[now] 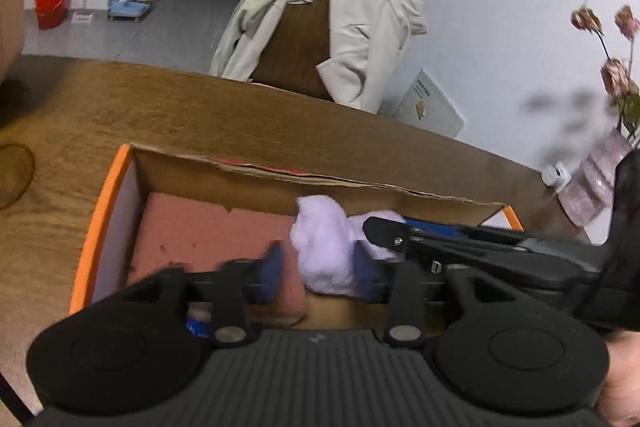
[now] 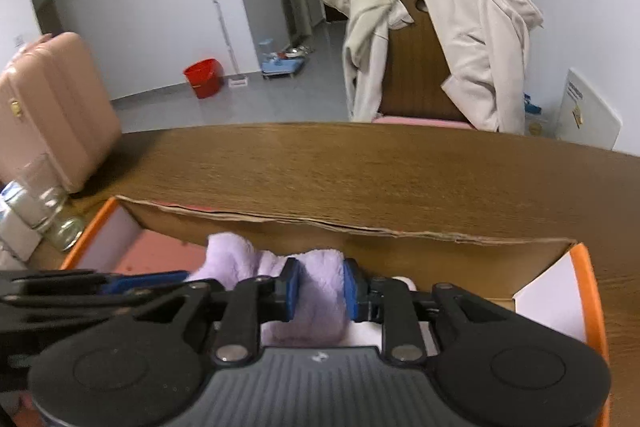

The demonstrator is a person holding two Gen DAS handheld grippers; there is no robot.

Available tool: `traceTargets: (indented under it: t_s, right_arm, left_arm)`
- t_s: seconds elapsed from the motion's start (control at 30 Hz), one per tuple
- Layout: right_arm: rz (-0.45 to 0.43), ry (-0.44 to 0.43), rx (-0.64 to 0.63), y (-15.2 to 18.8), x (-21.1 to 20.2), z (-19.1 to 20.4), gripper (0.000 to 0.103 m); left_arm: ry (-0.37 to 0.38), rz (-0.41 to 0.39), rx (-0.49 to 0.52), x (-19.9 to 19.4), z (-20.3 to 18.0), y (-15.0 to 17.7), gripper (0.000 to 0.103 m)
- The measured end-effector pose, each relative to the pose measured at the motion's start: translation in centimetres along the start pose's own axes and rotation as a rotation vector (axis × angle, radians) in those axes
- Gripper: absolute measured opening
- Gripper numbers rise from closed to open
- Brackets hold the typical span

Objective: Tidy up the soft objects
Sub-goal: 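Carry the headband into the box and open both grippers, then withdraw both grippers and reach toward the pink satin bow scrunchie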

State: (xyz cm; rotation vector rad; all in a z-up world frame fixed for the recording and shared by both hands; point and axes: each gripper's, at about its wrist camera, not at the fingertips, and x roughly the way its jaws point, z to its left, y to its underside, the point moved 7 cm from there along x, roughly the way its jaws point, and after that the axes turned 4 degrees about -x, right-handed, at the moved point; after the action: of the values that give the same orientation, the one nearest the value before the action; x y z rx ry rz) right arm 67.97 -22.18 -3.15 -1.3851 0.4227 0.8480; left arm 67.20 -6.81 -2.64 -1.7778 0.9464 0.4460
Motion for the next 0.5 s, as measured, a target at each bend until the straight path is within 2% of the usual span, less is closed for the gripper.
traceTargets:
  t_s: [0.2,0.27,0.37,0.43,0.5]
  right_arm:
    - [0.012,-0.007,-0.013,0.3,-0.6,0.3,0.033]
    - [-0.010,0.004,-0.012,-0.1,-2.2,0.2,0.039]
    - [-0.045,0.012,-0.029,-0.6,-5.4,0.0,0.041]
    - [-0.066,0.014,-0.030,-0.8,-8.1,-0.4,0.043]
    - [-0.089,0.027,-0.033,-0.7,-11.2,-0.8,0.049]
  left_arm:
    - [-0.026,-0.067,0.117,-3.0,-1.3,-0.2,0.043]
    - [-0.047,-0.089,0.152,-4.6,-1.5,-0.4,0.043]
    - [-0.073,-0.122,0.167,-7.4,-2.0,-0.8,0.044]
    - [-0.069,-0.143,0.166,-9.7,-2.4,-1.0,0.046]
    - [-0.068,-0.169,0.179,-12.1,-3.0,-0.9,0.048]
